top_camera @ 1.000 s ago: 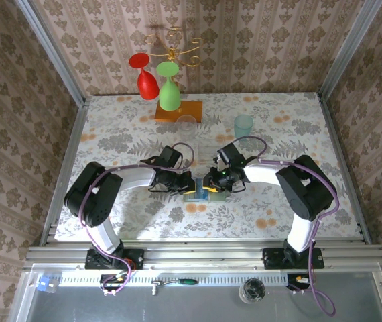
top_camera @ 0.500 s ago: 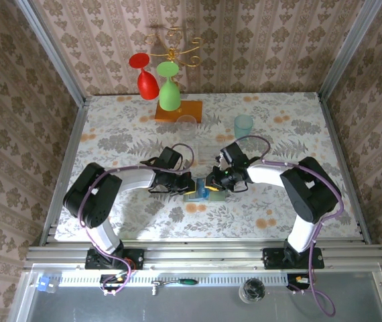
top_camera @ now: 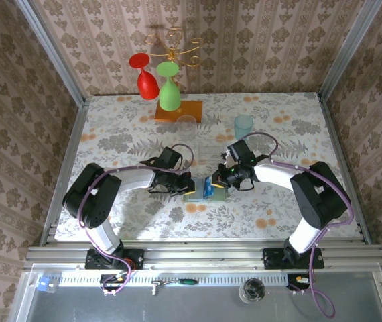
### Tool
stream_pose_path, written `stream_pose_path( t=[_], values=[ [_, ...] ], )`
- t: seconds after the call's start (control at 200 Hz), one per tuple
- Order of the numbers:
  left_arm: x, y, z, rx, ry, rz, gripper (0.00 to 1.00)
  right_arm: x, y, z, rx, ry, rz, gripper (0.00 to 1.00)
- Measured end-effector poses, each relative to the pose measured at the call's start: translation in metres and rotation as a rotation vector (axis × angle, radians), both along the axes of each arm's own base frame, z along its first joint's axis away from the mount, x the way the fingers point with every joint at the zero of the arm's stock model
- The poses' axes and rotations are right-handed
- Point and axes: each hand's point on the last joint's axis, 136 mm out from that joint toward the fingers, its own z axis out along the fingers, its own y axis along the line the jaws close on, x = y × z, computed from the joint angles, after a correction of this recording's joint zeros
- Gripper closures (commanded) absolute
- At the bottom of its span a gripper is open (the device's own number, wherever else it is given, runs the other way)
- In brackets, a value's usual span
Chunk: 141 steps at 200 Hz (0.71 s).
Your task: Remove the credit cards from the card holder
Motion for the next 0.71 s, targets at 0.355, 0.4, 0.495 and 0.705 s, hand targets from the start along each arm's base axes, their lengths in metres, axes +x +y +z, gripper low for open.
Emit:
stream_pose_path(
  t=[0.355, 0.4, 0.495, 0.705],
  values=[
    [0.031, -0.004, 0.045, -0.043, -0.095, 0.042, 0.99, 0.013, -0.005, 0.024, -0.070, -0.065, 0.084, 0.98],
    [0.039, -0.002, 0.053, -0.052, -0.117, 0.055, 0.98, 0.018, -0.005, 0.031, -0.088, -0.099, 0.108, 0.98],
    [0.058, 0.004, 0.068, -0.069, -0.165, 0.087, 0.98, 0.027, -0.007, 0.044, -0.135, -0.184, 0.182, 0.98],
    [0.094, 0.019, 0.090, -0.085, -0.238, 0.155, 0.97, 0.043, -0.011, 0.072, -0.261, -0.369, 0.411, 1.00]
  ],
)
